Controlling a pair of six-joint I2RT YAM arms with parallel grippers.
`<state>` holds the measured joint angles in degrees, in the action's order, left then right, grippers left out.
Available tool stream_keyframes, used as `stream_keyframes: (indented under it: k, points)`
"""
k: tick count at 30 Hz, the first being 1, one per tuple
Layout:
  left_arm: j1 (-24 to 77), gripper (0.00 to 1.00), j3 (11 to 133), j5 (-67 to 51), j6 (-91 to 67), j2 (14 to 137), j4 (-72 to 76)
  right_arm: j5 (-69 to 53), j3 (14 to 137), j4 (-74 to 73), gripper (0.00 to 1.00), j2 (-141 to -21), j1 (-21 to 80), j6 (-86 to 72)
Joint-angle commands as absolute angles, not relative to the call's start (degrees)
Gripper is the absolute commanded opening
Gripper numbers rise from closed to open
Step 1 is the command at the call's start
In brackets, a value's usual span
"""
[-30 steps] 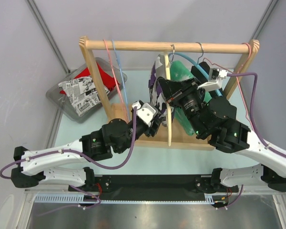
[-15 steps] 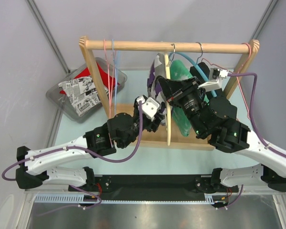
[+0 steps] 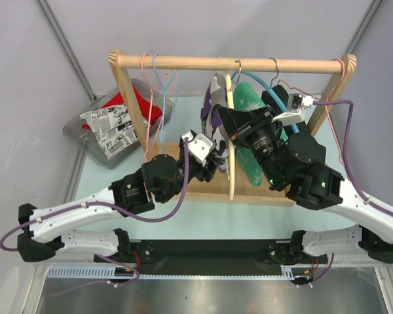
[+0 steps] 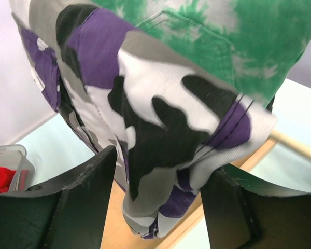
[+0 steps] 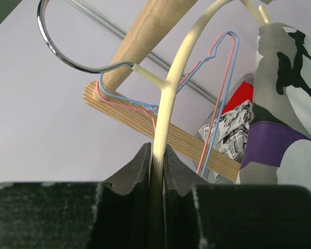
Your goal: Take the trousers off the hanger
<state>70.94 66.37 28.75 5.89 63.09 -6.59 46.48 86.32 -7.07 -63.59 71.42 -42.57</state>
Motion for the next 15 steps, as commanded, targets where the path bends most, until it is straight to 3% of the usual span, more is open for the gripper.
stream_keyframes:
  k: [1,8,15]
  points:
    - [69.17,0.68,64.34,32.26,5.62,60.73,-7.91,45.26,90.79,5.98,0.0,-59.94,71.89,-43.77]
    - [68.73,0.7,64.42,31.99,5.1,61.26,-8.36,44.56,91.14,5.62,0.0,-60.47,71.89,-44.56]
    - [68.64,0.52,66.27,35.51,6.24,61.26,-8.7,44.65,91.93,3.96,0.0,-61.08,71.9,-44.83]
